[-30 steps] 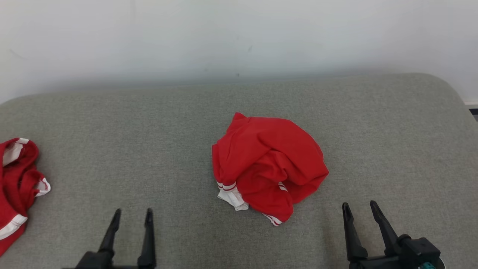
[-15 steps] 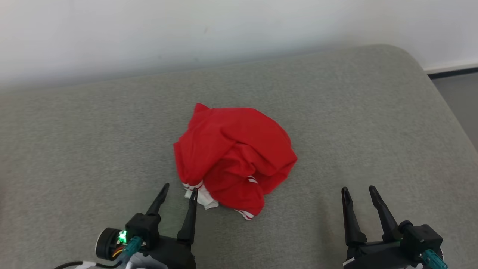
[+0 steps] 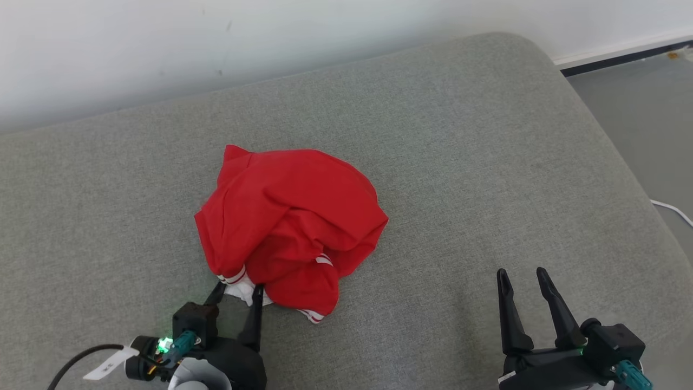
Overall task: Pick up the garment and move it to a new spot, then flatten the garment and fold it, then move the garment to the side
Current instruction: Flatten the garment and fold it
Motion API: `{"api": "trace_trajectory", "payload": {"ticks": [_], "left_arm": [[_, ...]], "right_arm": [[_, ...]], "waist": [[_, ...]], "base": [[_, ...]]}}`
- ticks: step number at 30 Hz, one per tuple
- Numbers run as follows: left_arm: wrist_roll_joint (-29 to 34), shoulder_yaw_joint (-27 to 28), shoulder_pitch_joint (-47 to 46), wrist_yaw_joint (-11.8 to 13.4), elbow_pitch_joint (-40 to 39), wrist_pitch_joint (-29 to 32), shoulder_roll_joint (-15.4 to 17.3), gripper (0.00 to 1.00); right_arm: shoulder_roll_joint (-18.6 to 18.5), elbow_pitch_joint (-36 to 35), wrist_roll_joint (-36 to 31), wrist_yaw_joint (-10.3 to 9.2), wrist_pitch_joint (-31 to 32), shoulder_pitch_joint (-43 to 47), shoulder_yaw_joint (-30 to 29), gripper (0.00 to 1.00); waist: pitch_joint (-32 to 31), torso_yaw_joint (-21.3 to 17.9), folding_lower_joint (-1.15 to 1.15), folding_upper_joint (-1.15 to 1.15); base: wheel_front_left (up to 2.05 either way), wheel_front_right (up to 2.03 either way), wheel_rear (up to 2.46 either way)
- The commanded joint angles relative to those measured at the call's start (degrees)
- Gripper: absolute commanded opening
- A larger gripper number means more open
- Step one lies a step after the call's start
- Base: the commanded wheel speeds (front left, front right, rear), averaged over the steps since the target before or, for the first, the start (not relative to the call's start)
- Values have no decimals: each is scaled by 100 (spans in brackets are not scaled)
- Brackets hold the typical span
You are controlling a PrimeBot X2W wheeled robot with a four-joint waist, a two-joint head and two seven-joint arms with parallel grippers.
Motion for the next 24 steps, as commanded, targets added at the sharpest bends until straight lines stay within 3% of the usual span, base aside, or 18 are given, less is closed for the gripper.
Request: {"api": "trace_trajectory", "payload": {"ticks": [1,8,16,24], "left_arm": [[-15,28,-67,-5,14,-8,12,0],[-121,49,107,-40,-644,-9,4,0],[64,94,705,-62,-1700,-7,44,0],[111,319,1410,26,-2367,-8,118,0]], "right_arm": [[-1,1,-7,-11,-13,-3,-29,100],[-3,20,-21,-11,-13,169,-77,100],[-4,51,6,-11,-12,312,-81,100],[-4,71,43,-11,-13,376,-10,100]], "waist": [[-55,34,-1,-1],[-279,441,-1,-1],[-592,1176,-1,-1],[-713,1587,-1,-1]], "base": [[0,0,0],[0,0,0],[0,0,0],[0,0,0]]}}
